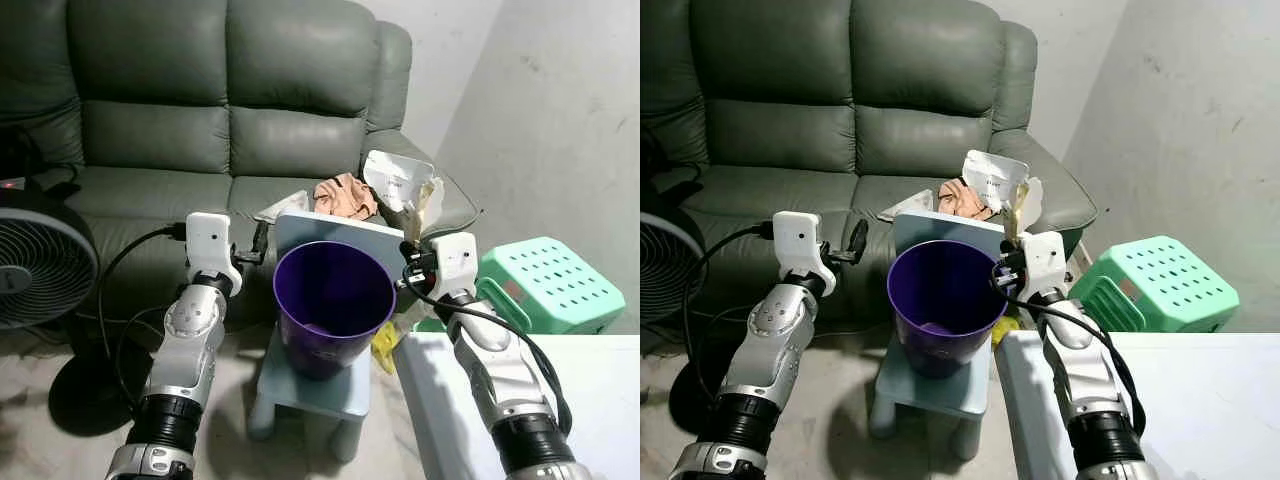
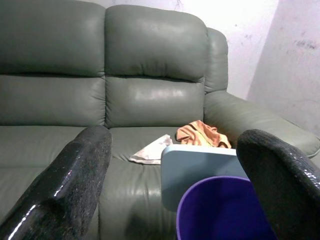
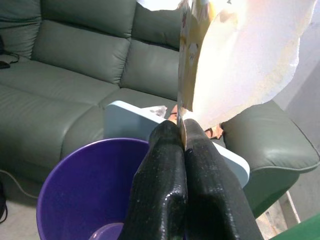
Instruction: Picking trash to rubbish bin
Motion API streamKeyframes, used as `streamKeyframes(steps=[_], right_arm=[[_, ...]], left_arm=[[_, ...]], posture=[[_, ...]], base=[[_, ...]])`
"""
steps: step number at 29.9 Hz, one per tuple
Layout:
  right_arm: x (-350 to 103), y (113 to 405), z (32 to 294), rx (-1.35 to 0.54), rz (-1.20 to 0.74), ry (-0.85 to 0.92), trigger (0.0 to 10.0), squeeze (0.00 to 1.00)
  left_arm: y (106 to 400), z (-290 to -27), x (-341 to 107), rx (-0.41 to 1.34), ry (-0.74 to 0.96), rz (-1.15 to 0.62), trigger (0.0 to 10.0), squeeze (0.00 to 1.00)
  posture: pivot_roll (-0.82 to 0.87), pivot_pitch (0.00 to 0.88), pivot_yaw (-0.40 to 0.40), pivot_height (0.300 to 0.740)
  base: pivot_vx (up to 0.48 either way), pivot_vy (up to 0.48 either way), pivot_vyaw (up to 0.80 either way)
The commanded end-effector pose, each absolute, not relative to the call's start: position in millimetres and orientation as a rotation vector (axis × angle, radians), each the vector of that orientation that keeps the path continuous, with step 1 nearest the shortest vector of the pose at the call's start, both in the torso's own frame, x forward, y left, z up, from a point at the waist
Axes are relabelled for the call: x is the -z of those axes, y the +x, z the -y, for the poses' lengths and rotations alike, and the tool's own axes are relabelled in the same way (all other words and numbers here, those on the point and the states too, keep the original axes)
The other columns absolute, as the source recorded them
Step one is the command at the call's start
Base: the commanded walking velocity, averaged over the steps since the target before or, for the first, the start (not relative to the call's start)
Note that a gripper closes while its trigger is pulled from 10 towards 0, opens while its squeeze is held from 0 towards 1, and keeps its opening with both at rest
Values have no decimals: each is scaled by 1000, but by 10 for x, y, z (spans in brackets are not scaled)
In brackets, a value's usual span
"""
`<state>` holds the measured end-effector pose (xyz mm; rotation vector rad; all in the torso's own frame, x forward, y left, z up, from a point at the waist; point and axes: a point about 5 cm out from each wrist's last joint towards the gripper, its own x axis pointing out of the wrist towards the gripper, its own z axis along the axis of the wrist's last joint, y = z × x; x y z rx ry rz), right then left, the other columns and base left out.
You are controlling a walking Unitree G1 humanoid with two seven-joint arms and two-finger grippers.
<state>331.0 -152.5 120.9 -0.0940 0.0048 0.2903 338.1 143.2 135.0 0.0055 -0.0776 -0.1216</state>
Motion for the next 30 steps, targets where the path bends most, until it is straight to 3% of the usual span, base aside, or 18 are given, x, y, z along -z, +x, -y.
streamKeyframes(steps=[1, 12, 22, 30], right_arm=[[-1247, 3333, 1566, -287, -1, -109, 10000, 0], [-1276, 3351, 1489, -328, 0, -132, 10000, 0], [-1389, 3625, 1293, -416, -13, -174, 10000, 0], [-1452, 3779, 1097, -482, -47, -209, 10000, 0]], left_arm=[[3367, -1406, -1408, 132, 7, 109, 10000, 0], [3287, -1306, -1383, 195, -10, 108, 10000, 0], [2859, -786, -1307, 354, -75, 88, 10000, 0], [2682, -598, -1385, 358, -122, 93, 10000, 0]], posture=[[53, 0, -149, 740], [52, 0, -151, 740], [141, 0, -236, 740], [186, 18, -298, 740]], base=[[0, 0, 0], [0, 0, 0], [0, 0, 0], [0, 0, 0]])
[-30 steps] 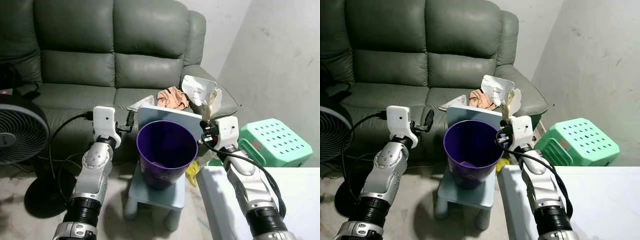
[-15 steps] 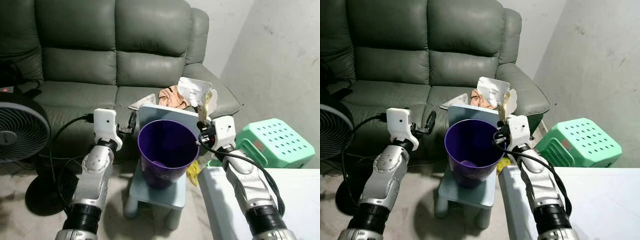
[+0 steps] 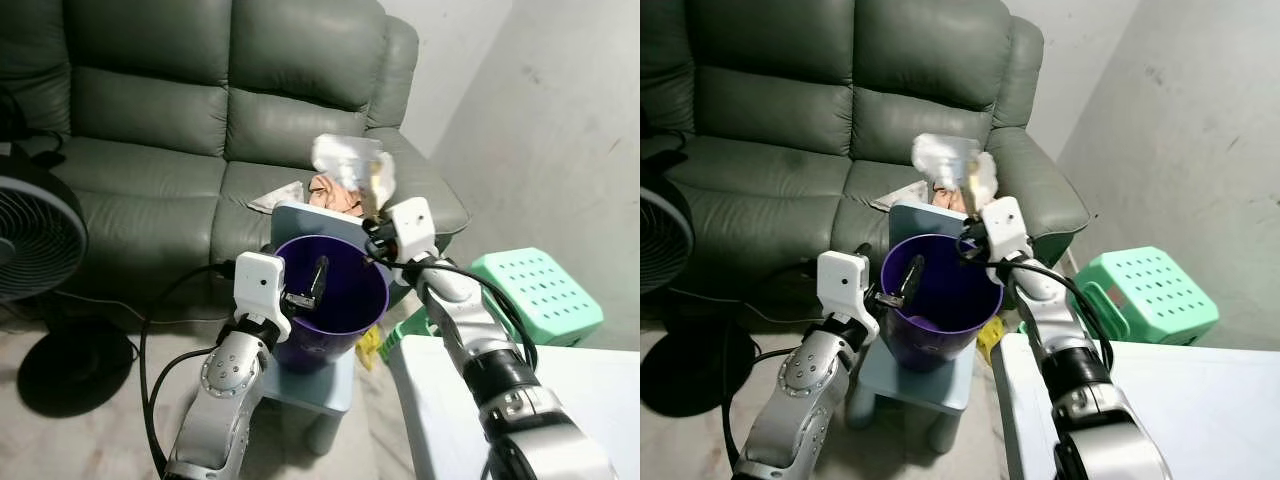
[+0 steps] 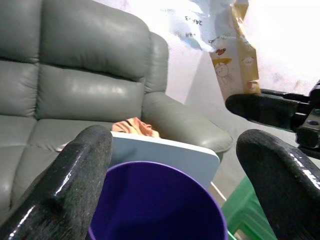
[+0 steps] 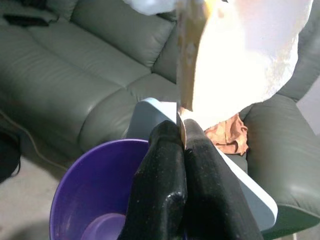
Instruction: Picking trash to rubbish bin
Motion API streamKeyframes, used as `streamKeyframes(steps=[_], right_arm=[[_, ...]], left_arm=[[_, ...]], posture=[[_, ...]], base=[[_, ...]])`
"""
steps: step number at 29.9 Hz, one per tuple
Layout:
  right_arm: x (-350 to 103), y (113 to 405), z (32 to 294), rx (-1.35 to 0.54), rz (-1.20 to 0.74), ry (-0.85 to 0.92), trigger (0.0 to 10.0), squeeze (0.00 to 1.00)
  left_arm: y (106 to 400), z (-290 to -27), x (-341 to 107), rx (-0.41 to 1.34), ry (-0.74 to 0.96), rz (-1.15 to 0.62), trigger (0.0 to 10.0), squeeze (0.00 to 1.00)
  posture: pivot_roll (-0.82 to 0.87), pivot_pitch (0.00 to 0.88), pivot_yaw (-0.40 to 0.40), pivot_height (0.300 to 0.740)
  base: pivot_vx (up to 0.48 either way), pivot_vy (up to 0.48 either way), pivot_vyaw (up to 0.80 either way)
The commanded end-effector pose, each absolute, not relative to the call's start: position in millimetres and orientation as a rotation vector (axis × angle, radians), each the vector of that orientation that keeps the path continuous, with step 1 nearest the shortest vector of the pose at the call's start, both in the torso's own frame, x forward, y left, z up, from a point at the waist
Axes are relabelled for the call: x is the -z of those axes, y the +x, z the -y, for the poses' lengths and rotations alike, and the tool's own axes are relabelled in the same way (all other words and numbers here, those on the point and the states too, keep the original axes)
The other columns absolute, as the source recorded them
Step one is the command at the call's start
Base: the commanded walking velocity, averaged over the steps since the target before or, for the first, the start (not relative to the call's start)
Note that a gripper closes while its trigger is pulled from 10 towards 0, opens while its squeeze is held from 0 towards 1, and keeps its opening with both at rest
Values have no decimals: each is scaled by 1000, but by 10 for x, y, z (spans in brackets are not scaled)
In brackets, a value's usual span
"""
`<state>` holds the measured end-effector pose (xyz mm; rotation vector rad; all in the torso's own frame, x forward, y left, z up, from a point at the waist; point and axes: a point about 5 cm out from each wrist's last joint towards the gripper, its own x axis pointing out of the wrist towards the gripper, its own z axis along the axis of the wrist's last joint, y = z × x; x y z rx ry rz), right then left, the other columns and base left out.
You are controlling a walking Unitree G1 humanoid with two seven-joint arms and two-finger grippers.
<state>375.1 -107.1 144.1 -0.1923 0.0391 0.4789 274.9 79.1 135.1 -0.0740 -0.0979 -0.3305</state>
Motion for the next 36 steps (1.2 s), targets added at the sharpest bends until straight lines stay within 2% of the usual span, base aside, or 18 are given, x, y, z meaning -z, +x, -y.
streamKeyframes(steps=[1, 9, 12, 16, 21, 27, 32, 36], right_arm=[[-1453, 3790, 1070, -495, -52, -207, 10000, 0], [-1433, 3831, 943, -533, -90, -159, 10000, 0], [-1513, 3776, 934, -613, 45, -137, 10000, 0], [-1520, 3626, 1162, -575, 178, -12, 10000, 0], [-1513, 3456, 1297, -532, 267, 14, 10000, 0], [-1458, 3128, 1605, -347, 359, 50, 10000, 0], [-1419, 2998, 1674, -288, 354, 50, 10000, 0], [-1372, 2895, 1684, -251, 342, 75, 10000, 0]], left_arm=[[2664, -582, -1388, 357, -122, 92, 10000, 0], [2554, -584, -1361, 319, -121, 71, 10000, 0], [2558, -679, -1348, 276, -121, 65, 10000, 0], [2649, -865, -1388, 238, -91, 102, 10000, 0], [2710, -994, -1395, 222, -81, 107, 10000, 0], [2809, -1217, -1395, 196, -65, 110, 10000, 0], [2858, -1306, -1382, 174, -70, 104, 10000, 0], [2926, -1380, -1390, 149, -136, 96, 10000, 0]], posture=[[193, 28, -308, 740], [216, 55, -332, 740], [210, 45, -325, 740], [181, 17, -297, 740], [142, 0, -261, 740], [74, 0, -195, 740], [53, 0, -171, 740], [39, 0, -148, 740]], base=[[0, 0, 0], [0, 0, 0], [0, 0, 0], [0, 0, 0], [0, 0, 0], [0, 0, 0], [0, 0, 0], [0, 0, 0]])
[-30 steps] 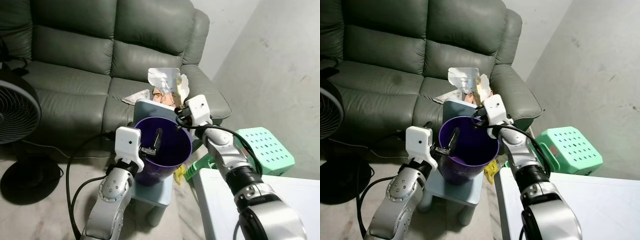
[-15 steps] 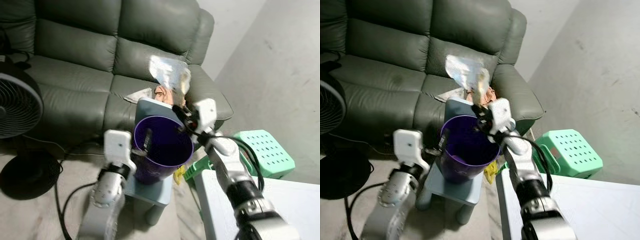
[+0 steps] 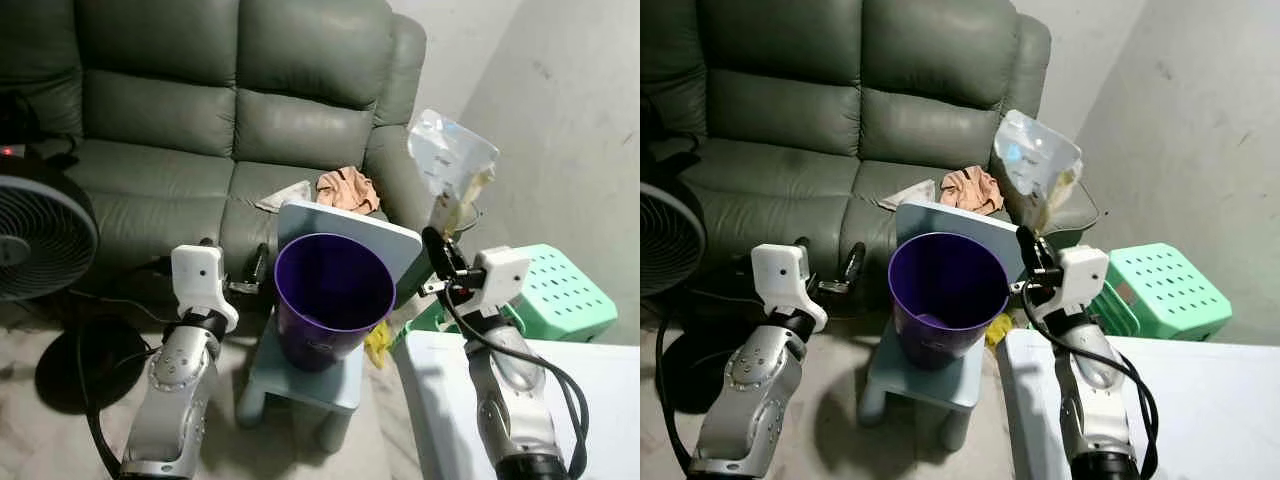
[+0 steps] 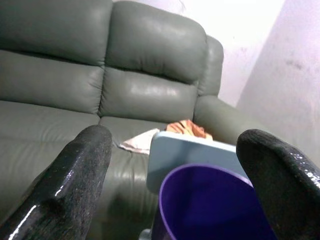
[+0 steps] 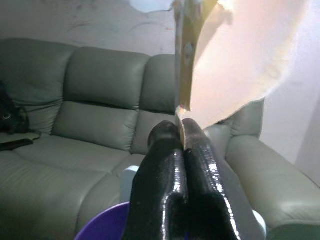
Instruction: Picking trash to rubbish bin
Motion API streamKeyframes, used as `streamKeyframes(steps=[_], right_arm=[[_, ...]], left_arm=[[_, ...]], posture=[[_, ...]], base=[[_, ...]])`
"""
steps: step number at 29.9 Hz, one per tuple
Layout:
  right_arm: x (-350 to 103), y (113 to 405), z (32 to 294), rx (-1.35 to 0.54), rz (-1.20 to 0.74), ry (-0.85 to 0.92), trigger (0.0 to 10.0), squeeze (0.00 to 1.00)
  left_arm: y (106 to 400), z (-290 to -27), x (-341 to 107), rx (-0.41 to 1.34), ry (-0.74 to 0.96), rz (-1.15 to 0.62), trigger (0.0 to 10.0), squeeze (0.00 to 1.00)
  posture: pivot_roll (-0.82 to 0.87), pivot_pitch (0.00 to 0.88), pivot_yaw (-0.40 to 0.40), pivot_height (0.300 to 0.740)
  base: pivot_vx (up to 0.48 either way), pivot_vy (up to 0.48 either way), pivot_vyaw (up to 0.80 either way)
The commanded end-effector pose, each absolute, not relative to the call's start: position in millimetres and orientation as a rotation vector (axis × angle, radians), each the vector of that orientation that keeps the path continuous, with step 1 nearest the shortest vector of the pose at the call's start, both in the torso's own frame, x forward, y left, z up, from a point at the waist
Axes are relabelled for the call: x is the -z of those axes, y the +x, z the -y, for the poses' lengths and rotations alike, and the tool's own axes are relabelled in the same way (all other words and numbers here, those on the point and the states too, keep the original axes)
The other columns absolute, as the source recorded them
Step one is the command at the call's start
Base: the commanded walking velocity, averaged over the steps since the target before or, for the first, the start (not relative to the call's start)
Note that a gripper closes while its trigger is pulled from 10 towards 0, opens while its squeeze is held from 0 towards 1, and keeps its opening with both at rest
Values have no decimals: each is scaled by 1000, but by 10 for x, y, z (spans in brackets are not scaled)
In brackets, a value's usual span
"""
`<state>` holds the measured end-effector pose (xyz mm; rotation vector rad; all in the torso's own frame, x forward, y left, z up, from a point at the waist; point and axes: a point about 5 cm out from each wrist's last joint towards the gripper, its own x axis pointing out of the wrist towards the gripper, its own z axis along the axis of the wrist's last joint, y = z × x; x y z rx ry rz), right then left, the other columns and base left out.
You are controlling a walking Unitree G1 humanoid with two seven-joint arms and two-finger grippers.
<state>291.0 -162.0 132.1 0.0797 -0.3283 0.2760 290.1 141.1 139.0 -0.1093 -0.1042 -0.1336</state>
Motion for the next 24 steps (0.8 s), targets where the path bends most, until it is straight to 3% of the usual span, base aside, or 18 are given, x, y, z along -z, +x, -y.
streamKeyframes(steps=[1, 2, 24], right_arm=[[-1361, 2880, 1680, -243, 341, 78, 10000, 0], [-1359, 2859, 1676, -232, 337, 80, 10000, 0], [-1347, 2756, 1543, -201, 277, 131, 10000, 0]], left_arm=[[2944, -1394, -1382, 142, -144, 89, 10000, 0], [2960, -1407, -1377, 138, -148, 86, 10000, 0], [3093, -1433, -1376, 137, -172, 81, 10000, 0]], posture=[[34, 0, -142, 740], [34, 0, -141, 740], [25, 0, -136, 740]], base=[[0, 0, 0], [0, -270, 0], [0, 458, 0]])
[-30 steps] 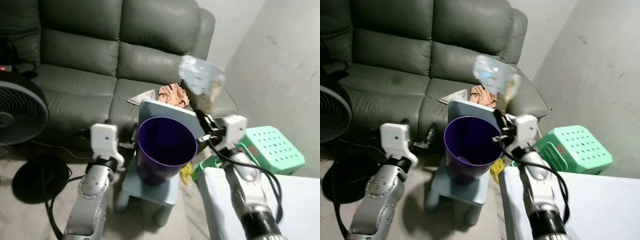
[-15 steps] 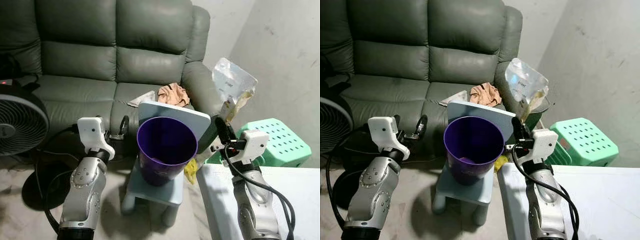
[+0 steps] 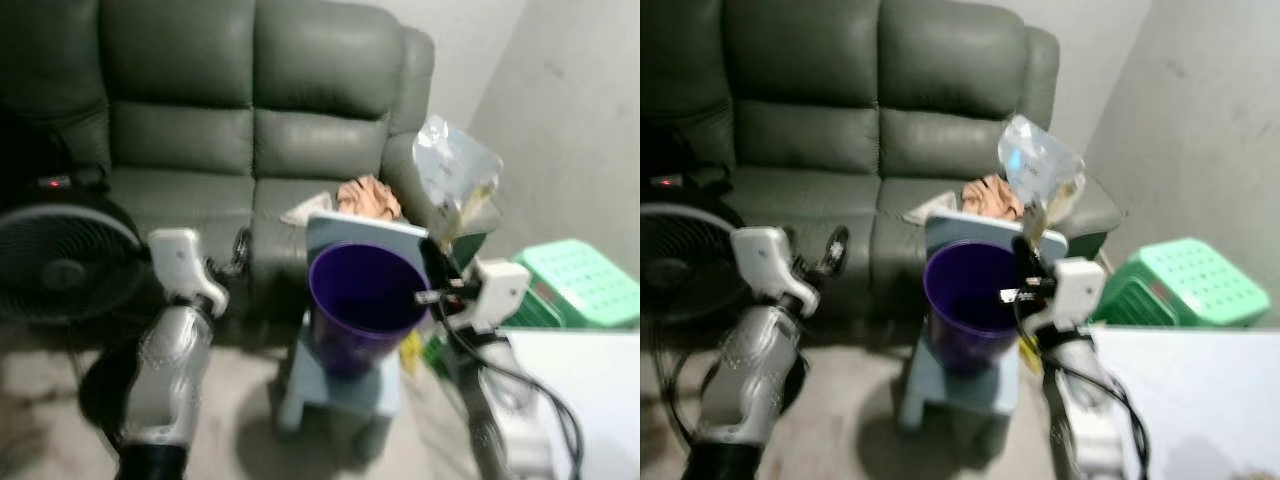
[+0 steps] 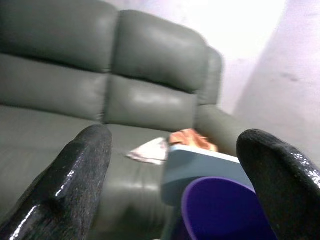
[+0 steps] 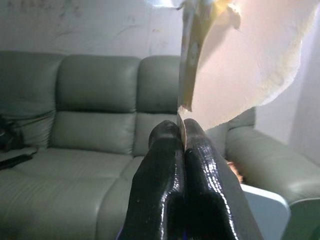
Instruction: Picking trash to rubbish bin
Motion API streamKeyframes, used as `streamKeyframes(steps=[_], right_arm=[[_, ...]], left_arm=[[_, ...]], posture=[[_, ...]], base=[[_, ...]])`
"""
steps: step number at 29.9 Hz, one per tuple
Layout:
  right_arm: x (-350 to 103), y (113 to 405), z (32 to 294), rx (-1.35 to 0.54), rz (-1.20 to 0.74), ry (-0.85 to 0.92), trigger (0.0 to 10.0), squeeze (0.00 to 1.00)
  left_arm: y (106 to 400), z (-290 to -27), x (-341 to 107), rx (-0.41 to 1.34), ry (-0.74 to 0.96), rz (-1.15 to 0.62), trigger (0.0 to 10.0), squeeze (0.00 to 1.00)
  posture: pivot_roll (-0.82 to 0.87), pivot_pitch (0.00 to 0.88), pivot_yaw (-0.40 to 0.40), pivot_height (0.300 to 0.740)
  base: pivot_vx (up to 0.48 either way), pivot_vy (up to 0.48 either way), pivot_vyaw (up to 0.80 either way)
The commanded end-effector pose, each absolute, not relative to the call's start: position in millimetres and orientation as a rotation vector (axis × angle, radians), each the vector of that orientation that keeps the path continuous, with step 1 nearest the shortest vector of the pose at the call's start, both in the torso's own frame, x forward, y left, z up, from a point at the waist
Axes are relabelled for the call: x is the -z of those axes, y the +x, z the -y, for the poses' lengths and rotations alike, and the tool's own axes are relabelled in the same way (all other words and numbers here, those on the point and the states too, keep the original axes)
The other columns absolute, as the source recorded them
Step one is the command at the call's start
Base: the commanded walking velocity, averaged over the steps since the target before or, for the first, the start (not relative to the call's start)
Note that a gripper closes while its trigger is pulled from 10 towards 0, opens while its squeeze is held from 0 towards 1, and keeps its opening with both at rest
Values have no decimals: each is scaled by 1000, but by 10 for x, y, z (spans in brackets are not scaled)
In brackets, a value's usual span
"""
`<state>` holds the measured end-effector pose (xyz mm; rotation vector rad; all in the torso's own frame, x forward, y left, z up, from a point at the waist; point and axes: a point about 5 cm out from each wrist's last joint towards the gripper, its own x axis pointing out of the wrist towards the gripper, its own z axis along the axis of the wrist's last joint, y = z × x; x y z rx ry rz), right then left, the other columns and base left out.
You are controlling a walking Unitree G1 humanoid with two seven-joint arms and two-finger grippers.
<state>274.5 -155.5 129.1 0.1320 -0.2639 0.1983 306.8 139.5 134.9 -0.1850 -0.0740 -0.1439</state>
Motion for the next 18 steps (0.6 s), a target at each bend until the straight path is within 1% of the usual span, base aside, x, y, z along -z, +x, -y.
streamKeyframes(steps=[1, 12, 18], right_arm=[[-1347, 2752, 1538, -202, 273, 131, 10000, 0], [-1329, 2754, 1530, -221, 248, 127, 10000, 0], [-1331, 2772, 1511, -241, 241, 120, 10000, 0]], left_arm=[[3093, -1436, -1379, 129, -164, 84, 10000, 0], [3066, -1419, -1316, 139, -170, 58, 10000, 0], [3069, -1418, -1326, 149, -154, 65, 10000, 0]], posture=[[25, 0, -136, 740], [34, 0, -146, 740], [40, 0, -148, 740]], base=[[0, 0, 0], [0, 0, 0], [288, 0, 0]])
